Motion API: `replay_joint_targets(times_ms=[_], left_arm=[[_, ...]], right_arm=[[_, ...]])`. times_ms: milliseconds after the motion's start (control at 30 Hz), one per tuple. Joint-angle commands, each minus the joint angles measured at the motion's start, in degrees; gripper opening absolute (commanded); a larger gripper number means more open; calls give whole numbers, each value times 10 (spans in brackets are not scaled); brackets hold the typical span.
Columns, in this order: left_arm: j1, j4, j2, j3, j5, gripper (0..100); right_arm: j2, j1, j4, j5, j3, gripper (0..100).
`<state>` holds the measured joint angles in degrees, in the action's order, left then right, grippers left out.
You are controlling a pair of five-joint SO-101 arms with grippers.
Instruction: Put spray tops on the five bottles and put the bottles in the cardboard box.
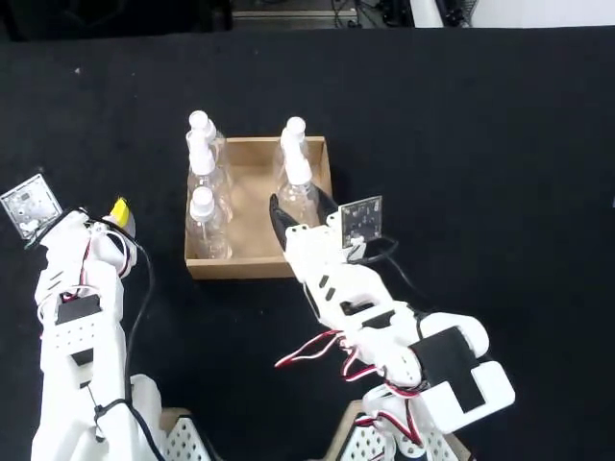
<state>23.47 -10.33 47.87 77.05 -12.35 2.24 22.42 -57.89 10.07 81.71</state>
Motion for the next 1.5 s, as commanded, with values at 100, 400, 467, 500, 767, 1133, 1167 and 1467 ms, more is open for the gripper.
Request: replay_joint_targets(times_ms=[100,400,467,500,767,1133,1167,1467], left_arm=[[5,12,0,-4,2,202],[5,12,0,-4,2,202],[5,12,0,-4,2,202],[5,12,0,-4,2,202],[5,12,0,-4,2,202],[29,12,0,-7,-2,202],[28,12,0,-7,-2,202],[28,12,0,-7,-2,202]], right_arm=[[-1,36,-14,1,-29,168],[3,34,-18,1,-22,172],[7,36,-27,1,-15,175],[9,37,-30,1,-12,175],[8,38,-29,1,-11,175],[7,38,-26,2,-11,245],[7,38,-15,2,-12,268],[12,38,11,2,-16,279]])
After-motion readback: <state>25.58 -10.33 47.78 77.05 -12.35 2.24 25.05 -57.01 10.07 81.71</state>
